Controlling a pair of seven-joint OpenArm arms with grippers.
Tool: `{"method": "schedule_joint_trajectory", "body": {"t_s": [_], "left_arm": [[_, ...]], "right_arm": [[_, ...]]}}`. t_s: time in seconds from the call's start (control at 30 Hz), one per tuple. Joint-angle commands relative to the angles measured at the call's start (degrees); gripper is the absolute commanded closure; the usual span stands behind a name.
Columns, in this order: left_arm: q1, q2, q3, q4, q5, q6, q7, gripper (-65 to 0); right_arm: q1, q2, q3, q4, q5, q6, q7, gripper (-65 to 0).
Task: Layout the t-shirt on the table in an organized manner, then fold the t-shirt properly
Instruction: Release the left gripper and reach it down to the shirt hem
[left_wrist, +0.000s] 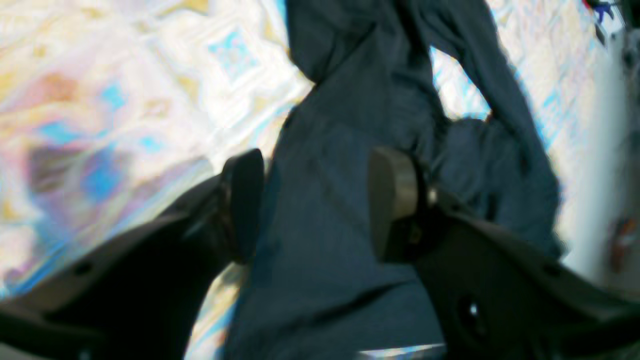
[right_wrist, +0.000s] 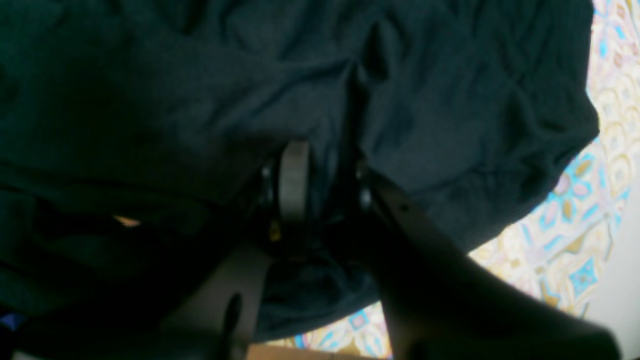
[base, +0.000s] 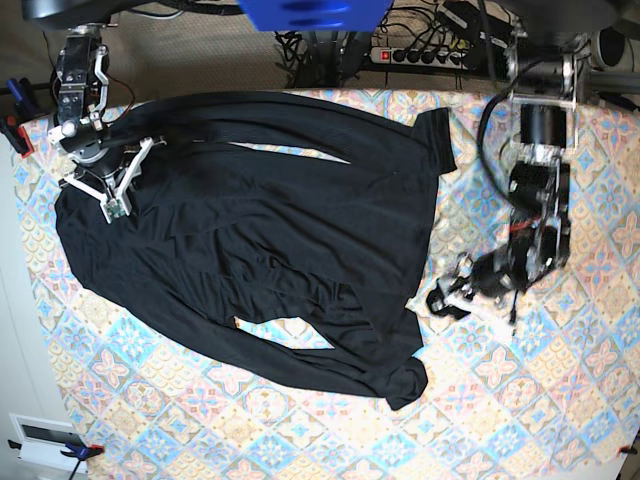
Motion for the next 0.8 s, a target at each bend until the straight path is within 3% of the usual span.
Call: {"method": "schedule_joint_trajectory", "body": {"t_s": [0.0, 0.17, 0.37, 0.7, 0.77], "left_arm": [[-3.85, 0.91, -0.22, -1.88, -1.35, -0.52, -0.79, -33.0], [-11.32, 6.97, -0.14, -13.66, 0.59, -0.52, -8.0, -33.0], [-14.57, 13.3, -0.14, -24.48, 10.43, -0.52, -14.95, -33.0], [-15.71, 19.37, -0.14, -37.84, 23.0, -0.52, -24.88, -32.8], [-15.54, 19.89, -0.14, -38.81, 24.06, -0.52, -25.85, -29.7]], "right_arm": [[0.28, 0.93, 0.47, 0.88, 0.02, -0.26, 0.89, -10.6], [0.28, 0.84, 0.29, 1.06, 0.02, -0.26, 0.8, -10.6], [0.2, 0.84, 0.64, 1.15, 0.02, -0.26, 0.8, -10.6], [0.2, 0.84, 0.73, 1.41, 0.02, -0.26, 0.8, -10.6], [0.2, 0.84, 0.73, 1.41, 0.02, -0.26, 0.8, -10.6]]}}
